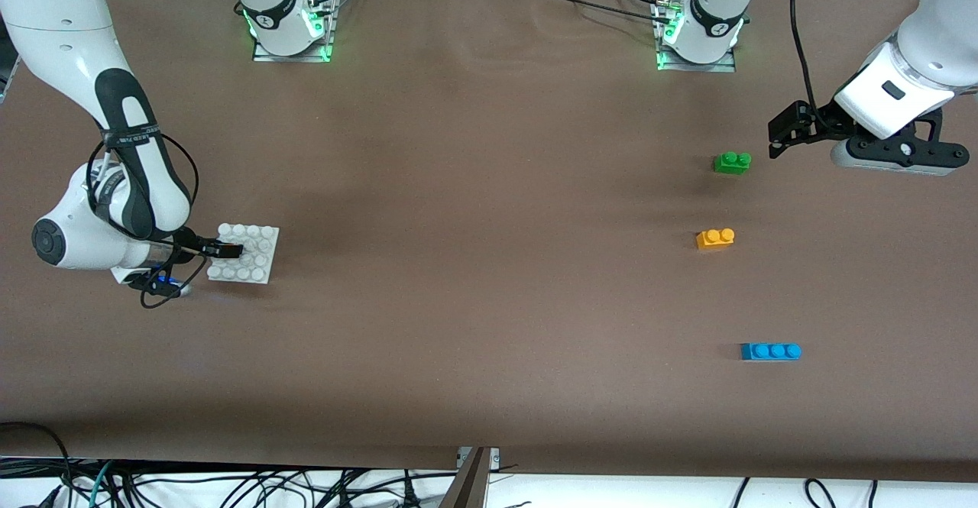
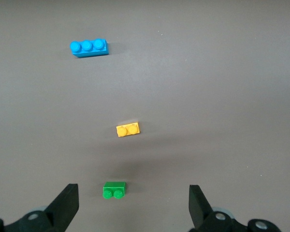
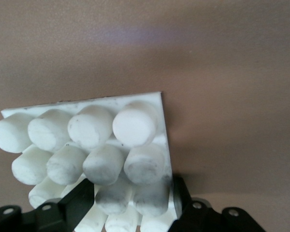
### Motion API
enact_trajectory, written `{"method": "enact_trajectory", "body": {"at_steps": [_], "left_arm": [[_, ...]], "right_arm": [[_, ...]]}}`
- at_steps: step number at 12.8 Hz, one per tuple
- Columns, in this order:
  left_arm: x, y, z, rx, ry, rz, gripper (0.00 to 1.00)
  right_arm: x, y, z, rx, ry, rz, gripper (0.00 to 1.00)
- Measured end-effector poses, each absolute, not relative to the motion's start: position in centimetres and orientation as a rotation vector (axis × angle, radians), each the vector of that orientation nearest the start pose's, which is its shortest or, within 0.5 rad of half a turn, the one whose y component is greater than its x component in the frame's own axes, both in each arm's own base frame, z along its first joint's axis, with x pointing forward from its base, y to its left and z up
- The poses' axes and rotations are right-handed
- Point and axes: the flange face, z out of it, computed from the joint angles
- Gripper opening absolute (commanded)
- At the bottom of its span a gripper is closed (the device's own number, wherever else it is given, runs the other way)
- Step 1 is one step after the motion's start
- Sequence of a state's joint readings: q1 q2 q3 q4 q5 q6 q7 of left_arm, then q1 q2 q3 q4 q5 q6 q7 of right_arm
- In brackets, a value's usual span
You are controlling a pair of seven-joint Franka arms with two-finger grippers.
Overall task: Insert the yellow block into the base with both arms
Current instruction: 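Slide the white base plate with the right gripper toward the table middle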
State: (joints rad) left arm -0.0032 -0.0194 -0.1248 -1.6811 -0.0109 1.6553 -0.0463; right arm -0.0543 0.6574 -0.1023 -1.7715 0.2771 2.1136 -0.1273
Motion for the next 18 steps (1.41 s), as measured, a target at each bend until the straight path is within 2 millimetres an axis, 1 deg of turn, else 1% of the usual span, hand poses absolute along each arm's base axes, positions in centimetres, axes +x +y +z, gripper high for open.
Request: {"method": "enact_trajectory", "body": {"at_steps": [5,7,12,16,18], "left_arm": [[54.9,-6.9,59.0,-3.147,0.117,0.012,1.00],[54.9,-6.9,59.0,-3.147,0.117,0.012,1.00],[54.9,-6.9,59.0,-3.147,0.118,0.012,1.00],[54.9,-6.9,59.0,-3.147,0.119,0.011,1.00],[54.9,-7.0,59.0,-3.147,0.120,0.011,1.00]], "right_arm": [[62.2,-5.6,16.9,-2.893,0.250,0.420,0.76],[62.4,-4.7,16.8,-2.880,0.264,0.420,0.77],[62.7,-1.1,16.7,-2.854,0.306,0.425,0.77],[63.4,0.9,16.7,-2.827,0.319,0.415,0.77],[63.7,2.3,16.7,-2.830,0.330,0.416,0.77]]}}
